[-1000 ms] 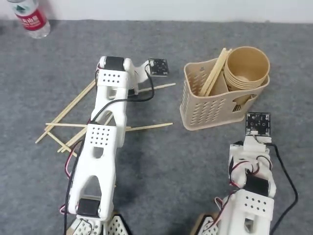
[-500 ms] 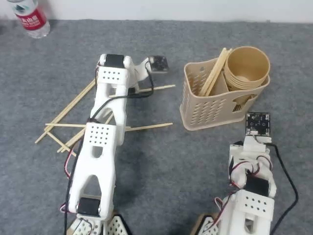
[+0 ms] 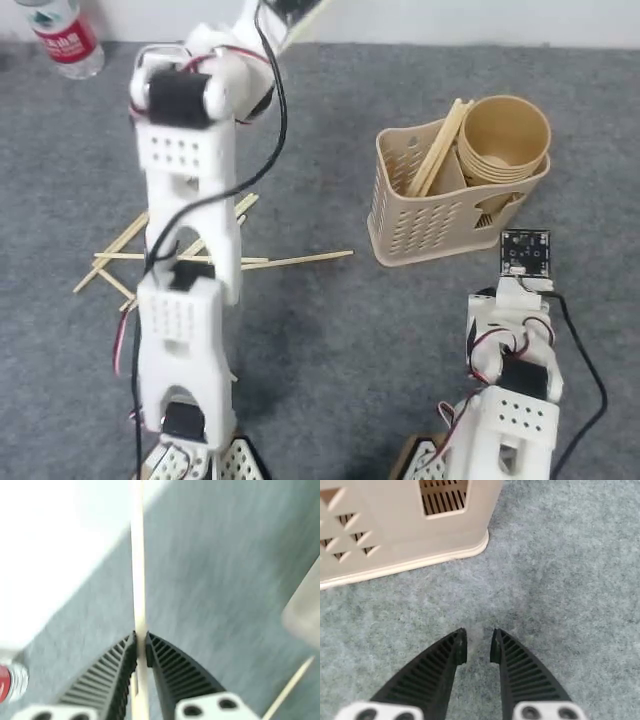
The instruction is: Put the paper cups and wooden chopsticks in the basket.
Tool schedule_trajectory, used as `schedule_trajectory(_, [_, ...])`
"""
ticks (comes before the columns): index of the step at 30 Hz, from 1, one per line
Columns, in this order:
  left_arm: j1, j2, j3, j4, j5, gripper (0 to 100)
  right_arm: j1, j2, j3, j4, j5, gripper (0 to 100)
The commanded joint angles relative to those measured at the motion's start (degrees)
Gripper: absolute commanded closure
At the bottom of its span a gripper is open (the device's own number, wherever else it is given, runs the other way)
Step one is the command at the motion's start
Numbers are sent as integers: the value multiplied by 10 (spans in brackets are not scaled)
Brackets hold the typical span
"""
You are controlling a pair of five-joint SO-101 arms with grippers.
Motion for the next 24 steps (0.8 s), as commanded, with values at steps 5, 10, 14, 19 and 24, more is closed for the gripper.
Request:
schedule_trajectory(5, [204,-232,0,20,331,991,-3,-6,-5,-11,6,902])
schedule_trajectory(10, [308,-251,0,19,356,991,-3,-6,-5,-10,6,902])
schedule_trajectory(14, [328,-225,9,18,399,991,-3,-6,-5,-10,6,902])
schedule_trajectory(19, [340,-171,7,-23,410,991,-3,-6,-5,-10,6,902])
schedule_trajectory(24, [338,-113,7,-84,409,991,-3,-6,-5,-10,6,902])
